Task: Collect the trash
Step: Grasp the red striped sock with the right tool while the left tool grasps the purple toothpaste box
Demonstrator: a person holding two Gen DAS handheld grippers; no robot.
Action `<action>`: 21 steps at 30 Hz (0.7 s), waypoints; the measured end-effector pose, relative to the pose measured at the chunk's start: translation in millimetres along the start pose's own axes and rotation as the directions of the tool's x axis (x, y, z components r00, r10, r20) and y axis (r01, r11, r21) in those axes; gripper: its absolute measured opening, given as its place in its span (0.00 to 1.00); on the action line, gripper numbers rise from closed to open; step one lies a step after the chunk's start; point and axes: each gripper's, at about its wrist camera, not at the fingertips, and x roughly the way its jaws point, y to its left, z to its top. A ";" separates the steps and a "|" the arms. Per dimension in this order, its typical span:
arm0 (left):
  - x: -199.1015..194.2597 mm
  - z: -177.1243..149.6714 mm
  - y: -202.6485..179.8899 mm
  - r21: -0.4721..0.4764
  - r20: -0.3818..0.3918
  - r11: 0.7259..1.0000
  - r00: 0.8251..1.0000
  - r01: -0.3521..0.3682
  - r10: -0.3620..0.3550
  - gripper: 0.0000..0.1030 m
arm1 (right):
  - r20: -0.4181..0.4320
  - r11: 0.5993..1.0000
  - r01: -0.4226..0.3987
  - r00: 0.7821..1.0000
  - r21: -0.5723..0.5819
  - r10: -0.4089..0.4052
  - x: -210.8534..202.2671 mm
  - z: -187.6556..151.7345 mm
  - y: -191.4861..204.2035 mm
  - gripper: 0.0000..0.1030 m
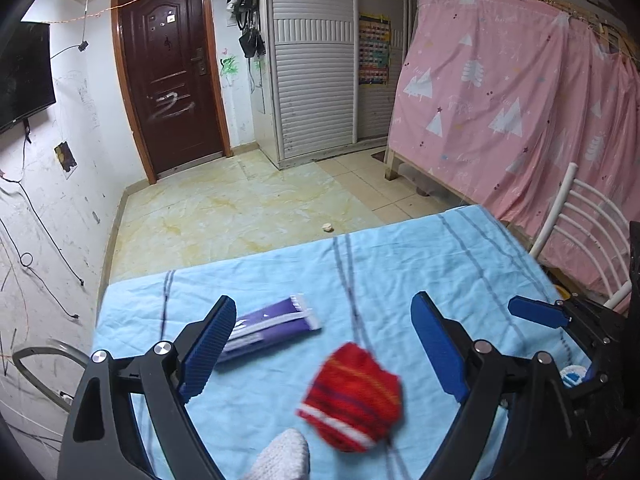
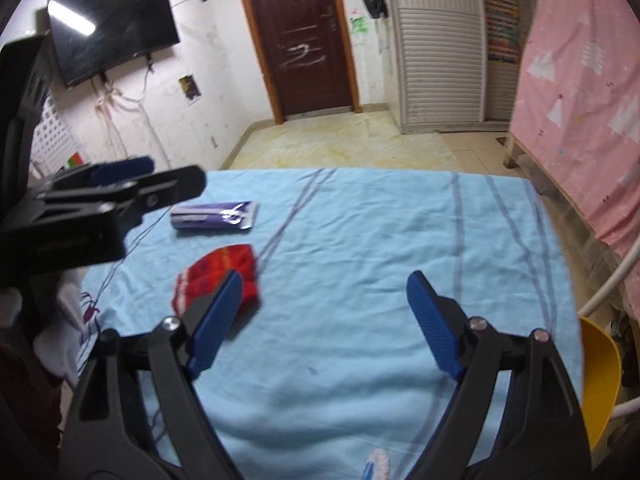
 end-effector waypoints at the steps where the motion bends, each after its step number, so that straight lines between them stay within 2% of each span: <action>1: 2.7 -0.5 2.8 0.004 -0.005 1.000 1.000 0.001 -0.001 0.78 | -0.007 1.000 -0.007 1.000 -0.007 0.007 2.9 0.1 4.6 0.79; 8: 28.3 -7.4 29.7 0.074 -0.059 0.996 0.997 0.048 -0.044 0.78 | -0.060 0.997 -0.065 0.996 -0.049 0.062 23.4 0.4 35.3 0.82; 15: 52.4 -9.2 43.2 0.200 -0.094 0.978 0.994 0.067 -0.049 0.78 | -0.108 0.988 -0.121 0.988 -0.091 0.111 36.5 2.3 62.1 0.83; 21: 66.1 -13.4 45.5 0.263 -0.121 0.959 0.990 0.106 -0.077 0.78 | -0.135 0.982 -0.135 0.984 -0.133 0.117 45.5 5.7 78.6 0.84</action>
